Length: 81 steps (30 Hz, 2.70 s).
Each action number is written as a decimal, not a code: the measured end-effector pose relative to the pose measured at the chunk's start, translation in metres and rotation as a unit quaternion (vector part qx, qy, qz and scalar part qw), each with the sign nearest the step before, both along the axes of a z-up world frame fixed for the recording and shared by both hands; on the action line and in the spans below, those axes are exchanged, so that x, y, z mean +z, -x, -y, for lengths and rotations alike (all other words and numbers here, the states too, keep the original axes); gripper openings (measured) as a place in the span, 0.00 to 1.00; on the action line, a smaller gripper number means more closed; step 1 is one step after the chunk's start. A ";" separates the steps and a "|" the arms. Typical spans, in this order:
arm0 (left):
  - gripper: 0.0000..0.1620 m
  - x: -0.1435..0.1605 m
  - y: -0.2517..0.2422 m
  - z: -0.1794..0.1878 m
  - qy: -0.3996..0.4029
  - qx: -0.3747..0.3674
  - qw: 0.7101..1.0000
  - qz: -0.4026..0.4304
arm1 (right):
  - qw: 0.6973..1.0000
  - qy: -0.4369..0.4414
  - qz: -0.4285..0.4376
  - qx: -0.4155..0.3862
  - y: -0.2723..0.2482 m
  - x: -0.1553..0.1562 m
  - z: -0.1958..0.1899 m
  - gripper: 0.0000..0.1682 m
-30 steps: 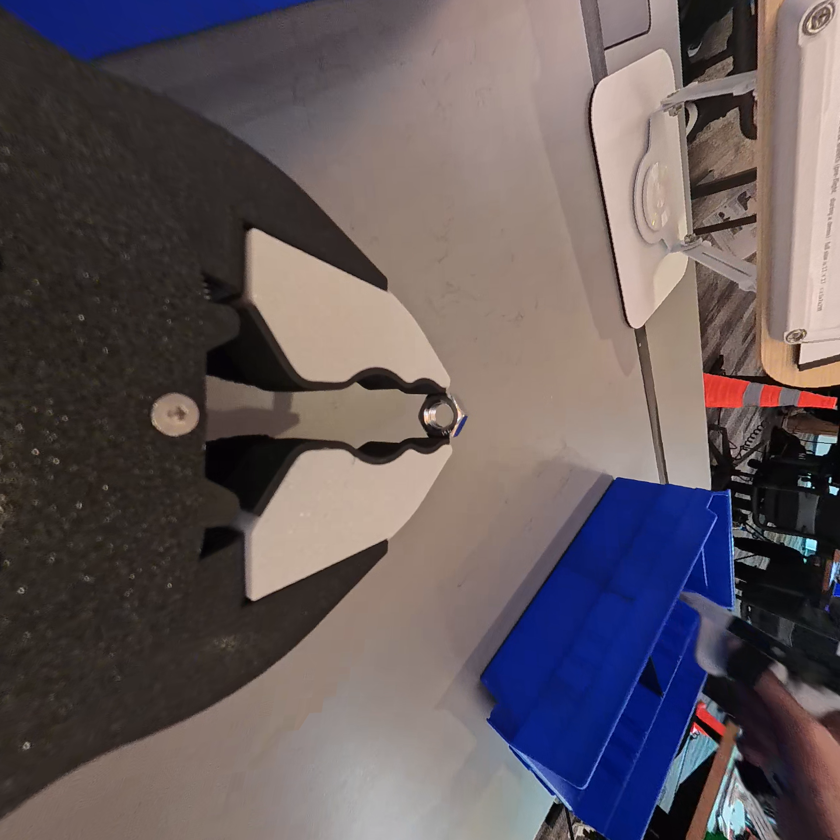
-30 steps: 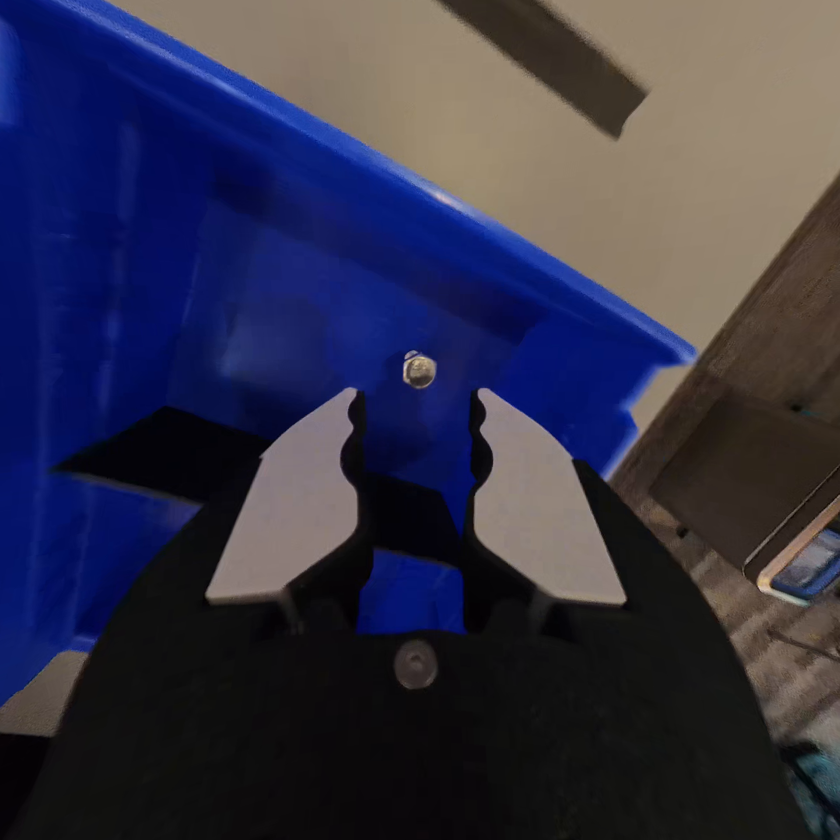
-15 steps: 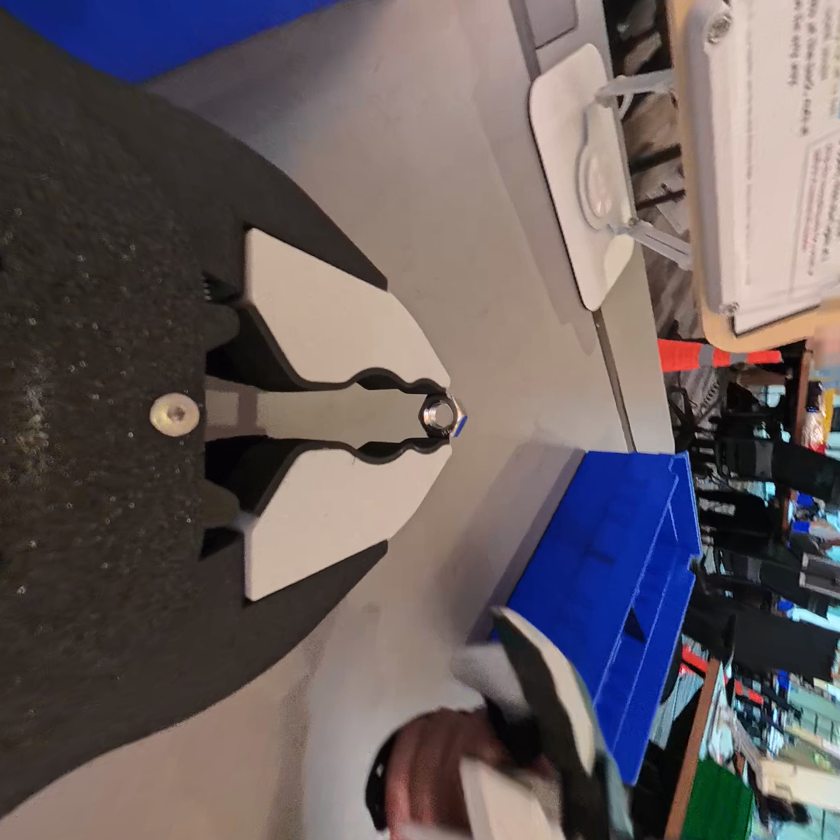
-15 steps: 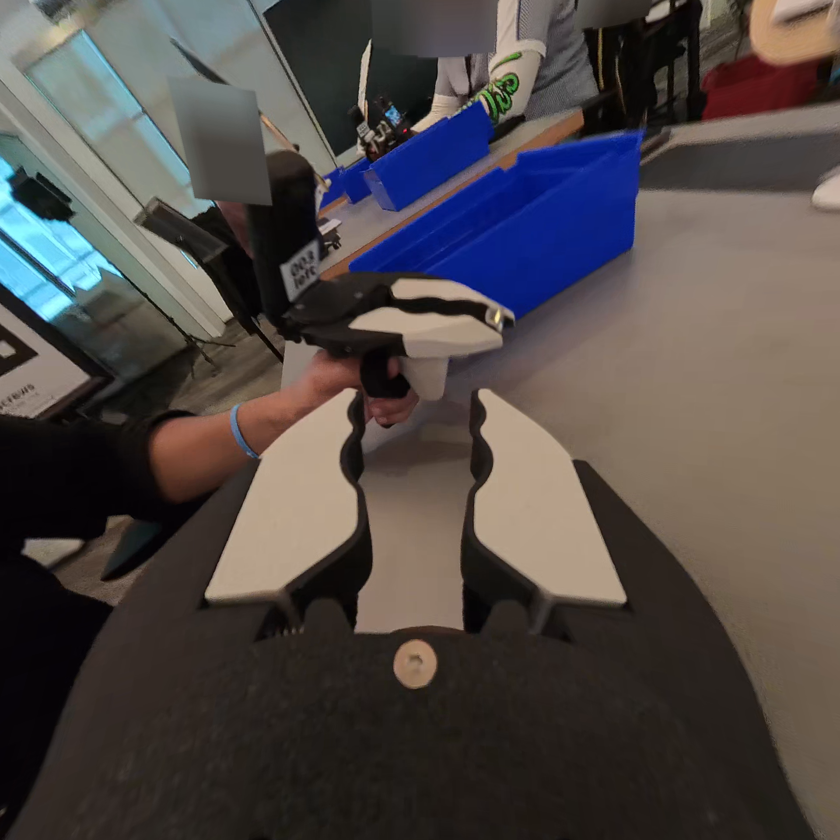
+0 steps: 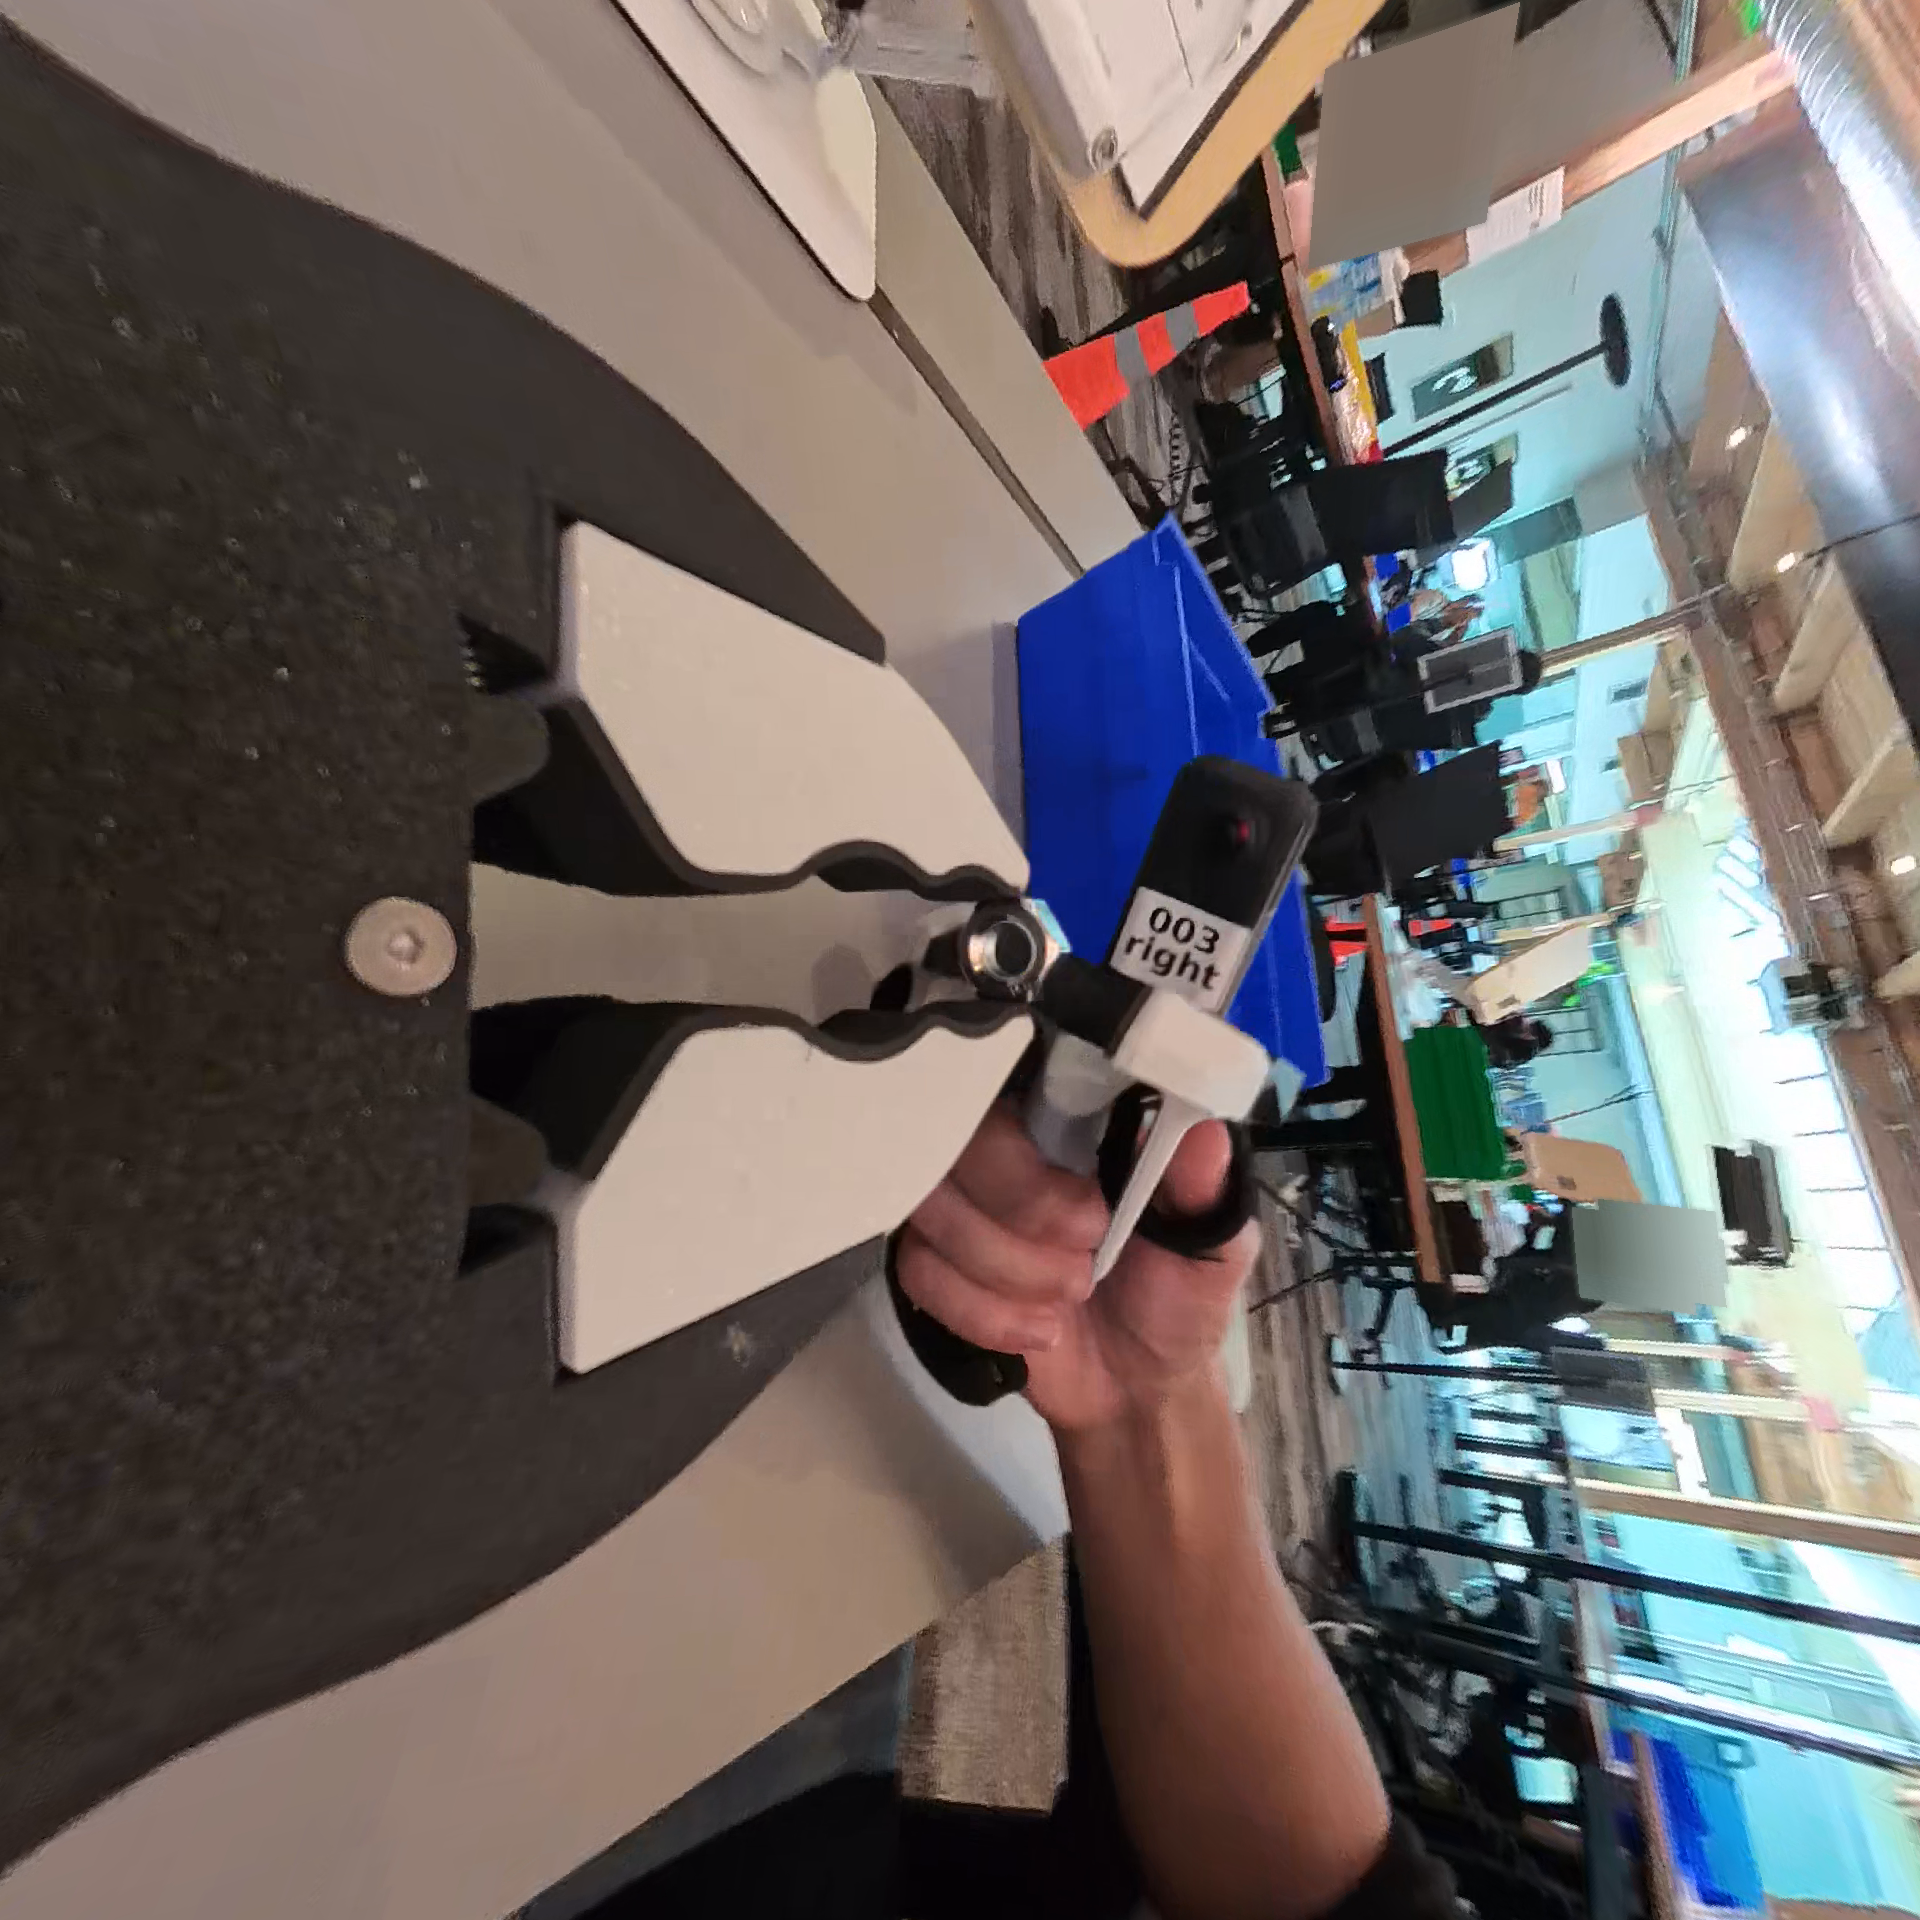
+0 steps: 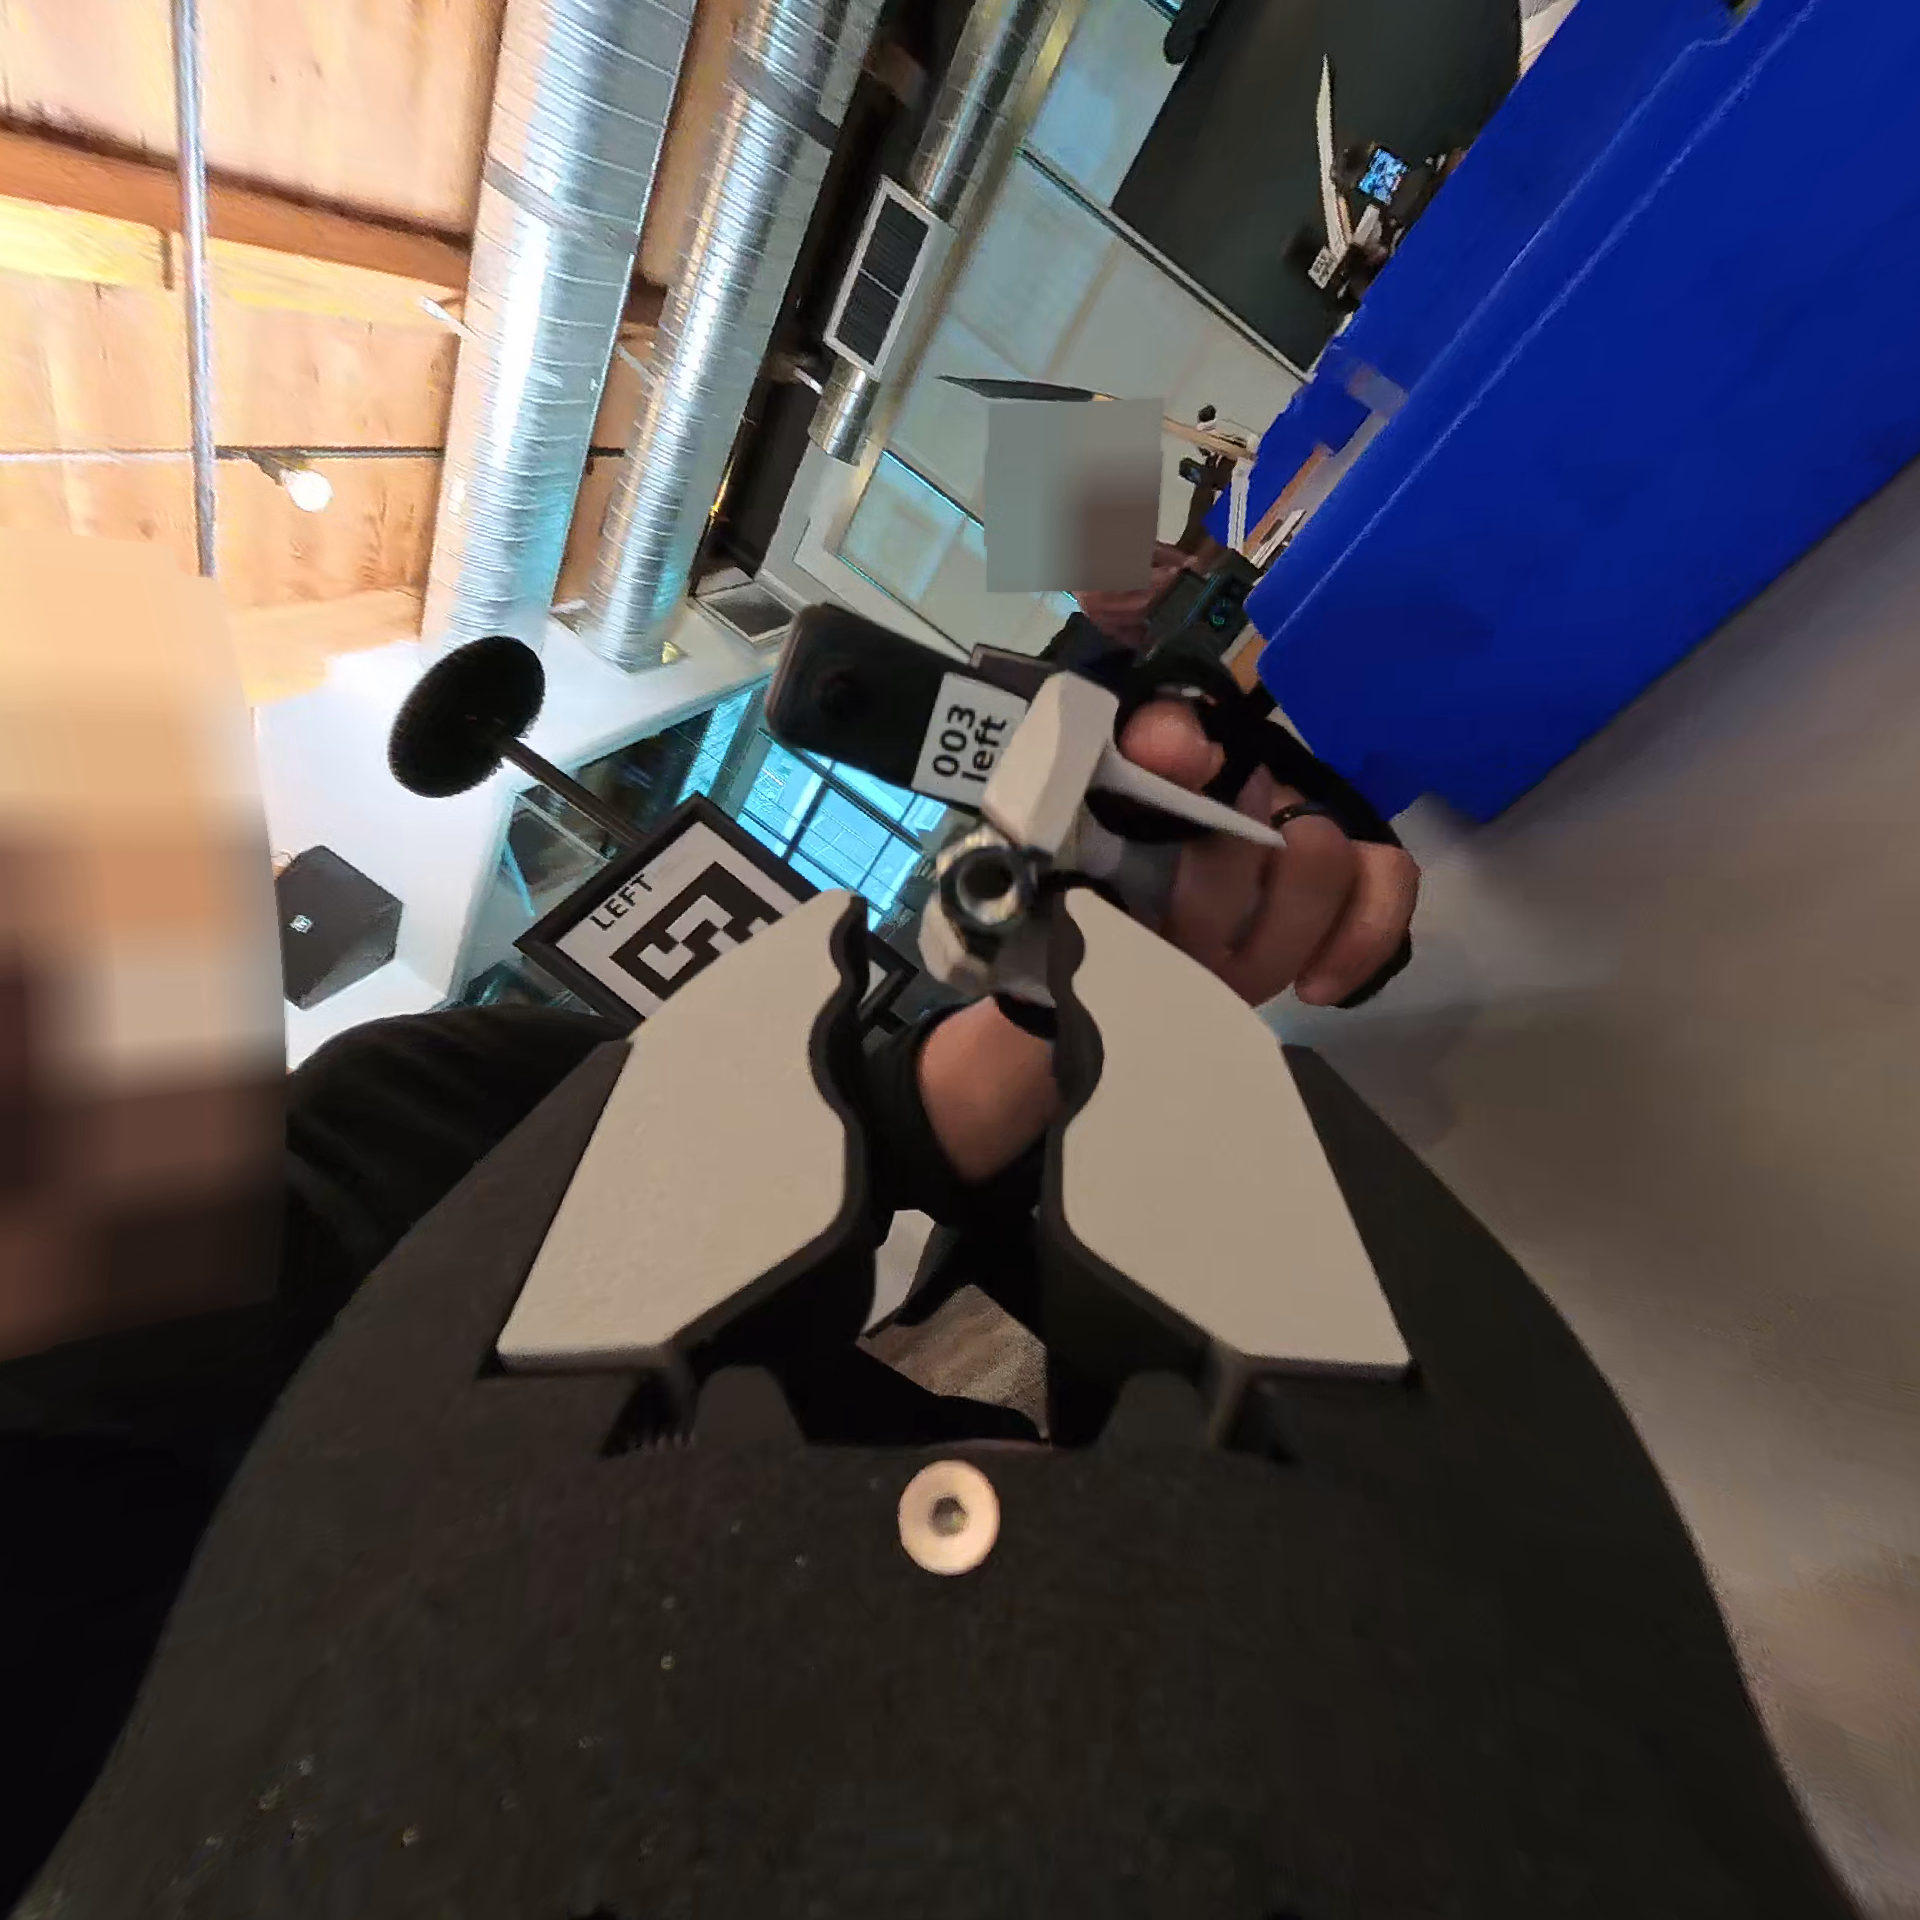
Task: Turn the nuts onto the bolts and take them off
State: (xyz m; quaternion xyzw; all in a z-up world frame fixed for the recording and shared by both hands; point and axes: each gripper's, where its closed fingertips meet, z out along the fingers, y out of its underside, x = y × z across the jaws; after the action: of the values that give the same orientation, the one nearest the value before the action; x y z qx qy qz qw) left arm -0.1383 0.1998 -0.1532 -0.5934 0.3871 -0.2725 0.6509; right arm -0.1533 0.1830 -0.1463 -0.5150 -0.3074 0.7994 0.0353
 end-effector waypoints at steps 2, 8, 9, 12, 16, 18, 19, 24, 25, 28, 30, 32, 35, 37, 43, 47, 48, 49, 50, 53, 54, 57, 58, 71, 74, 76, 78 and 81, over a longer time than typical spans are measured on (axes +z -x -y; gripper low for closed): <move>0.10 -0.007 -0.005 0.001 0.000 -0.003 1.000 -0.020 | 1.000 0.009 0.002 0.001 0.002 -0.003 -0.001 0.19; 0.10 -0.010 -0.009 -0.001 0.004 0.003 1.000 -0.027 | 1.000 0.011 0.019 -0.002 0.001 -0.010 -0.004 0.12; 0.10 -0.010 -0.009 -0.001 0.007 0.005 1.000 -0.025 | 1.000 0.008 0.022 -0.004 0.001 -0.010 -0.004 0.11; 0.16 -0.008 -0.010 0.002 0.040 0.014 0.999 -0.014 | 0.999 -0.010 0.031 -0.016 0.001 -0.012 -0.005 0.10; 0.27 0.006 -0.005 0.017 0.107 0.042 0.991 0.066 | 0.988 -0.123 0.064 -0.062 -0.009 -0.006 -0.011 0.10; 0.23 -0.008 0.009 0.009 0.163 0.124 0.977 0.052 | 0.967 -0.220 0.084 -0.094 -0.023 0.015 -0.023 0.10; 0.23 -0.017 0.016 0.004 0.192 0.161 0.967 0.036 | 0.950 -0.269 0.102 -0.124 -0.033 0.030 -0.037 0.11; 0.26 -0.056 0.057 -0.009 0.287 0.303 0.908 -0.030 | 0.770 -0.410 0.344 -0.347 -0.145 0.076 -0.174 0.11; 0.26 -0.058 0.063 -0.009 0.291 0.317 0.902 -0.034 | 0.710 -0.422 0.419 -0.378 -0.181 0.066 -0.203 0.11; 0.27 -0.062 0.065 -0.006 0.305 0.304 0.902 -0.029 | 0.619 -0.355 0.609 -0.347 -0.265 -0.006 -0.243 0.11; 0.27 -0.066 0.065 -0.005 0.309 0.299 0.902 -0.031 | 0.647 -0.291 0.639 -0.297 -0.277 -0.057 -0.244 0.11; 0.27 -0.071 0.065 -0.005 0.314 0.297 0.901 -0.036 | 0.648 -0.252 0.672 -0.252 -0.285 -0.102 -0.243 0.11; 0.27 -0.071 0.060 -0.006 0.317 0.285 0.904 -0.031 | 0.619 -0.244 0.716 -0.212 -0.296 -0.139 -0.244 0.11; 0.26 -0.072 0.058 -0.006 0.313 0.284 0.906 -0.041 | 0.617 -0.250 0.707 -0.239 -0.293 -0.134 -0.253 0.11; 0.26 -0.077 0.057 -0.006 0.303 0.286 0.906 -0.068 | 0.591 -0.263 0.729 -0.224 -0.299 -0.139 -0.250 0.11; 0.26 -0.078 0.056 -0.005 0.304 0.283 0.907 -0.074 | 0.595 -0.263 0.726 -0.222 -0.299 -0.139 -0.249 0.11; 0.26 -0.079 0.056 -0.005 0.304 0.283 0.907 -0.075 | 0.595 -0.264 0.726 -0.223 -0.300 -0.139 -0.250 0.12; 0.26 -0.079 0.056 -0.005 0.304 0.283 0.906 -0.077 | 0.590 -0.269 0.728 -0.226 -0.303 -0.139 -0.251 0.17; 0.27 -0.079 0.056 -0.005 0.304 0.284 0.906 -0.078 | 0.586 -0.272 0.728 -0.227 -0.305 -0.136 -0.252 0.20; 0.27 -0.081 0.056 -0.005 0.307 0.283 0.905 -0.081 | 0.583 -0.298 0.706 -0.270 -0.311 -0.094 -0.253 0.21; 0.27 -0.080 0.056 -0.005 0.306 0.284 0.905 -0.081 | 0.588 -0.322 0.679 -0.300 -0.307 -0.065 -0.253 0.21; 0.26 -0.079 0.055 -0.005 0.302 0.284 0.906 -0.080 | 0.653 -0.419 0.488 -0.400 -0.255 0.048 -0.228 0.20; 0.27 -0.079 0.055 -0.005 0.303 0.284 0.906 -0.080 | 0.680 -0.441 0.405 -0.424 -0.232 0.080 -0.210 0.20; 0.30 -0.052 0.041 0.001 0.281 0.256 0.923 -0.052 | 0.901 -0.324 0.092 -0.274 -0.079 -0.024 -0.031 0.21; 0.30 -0.028 0.041 0.006 0.282 0.244 0.928 -0.019 | 0.893 -0.341 0.100 -0.277 -0.080 -0.028 -0.032 0.19; 0.30 -0.014 0.049 0.011 0.276 0.248 0.928 -0.012 | 0.880 -0.373 0.099 -0.279 -0.079 -0.029 -0.028 0.17; 0.30 -0.002 0.064 0.017 0.271 0.260 0.927 -0.010 | 0.875 -0.389 0.096 -0.272 -0.075 -0.029 -0.023 0.16; 0.30 0.009 0.108 0.025 0.265 0.314 0.911 -0.025 | 0.880 -0.390 0.090 -0.257 -0.071 -0.030 -0.012 0.16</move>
State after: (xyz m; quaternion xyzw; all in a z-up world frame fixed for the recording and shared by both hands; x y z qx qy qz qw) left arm -0.2463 0.1749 -0.1440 -0.8419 0.1102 -0.1317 0.5116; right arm -0.0826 0.1955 -0.1759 -0.5904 -0.4527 0.5281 0.4094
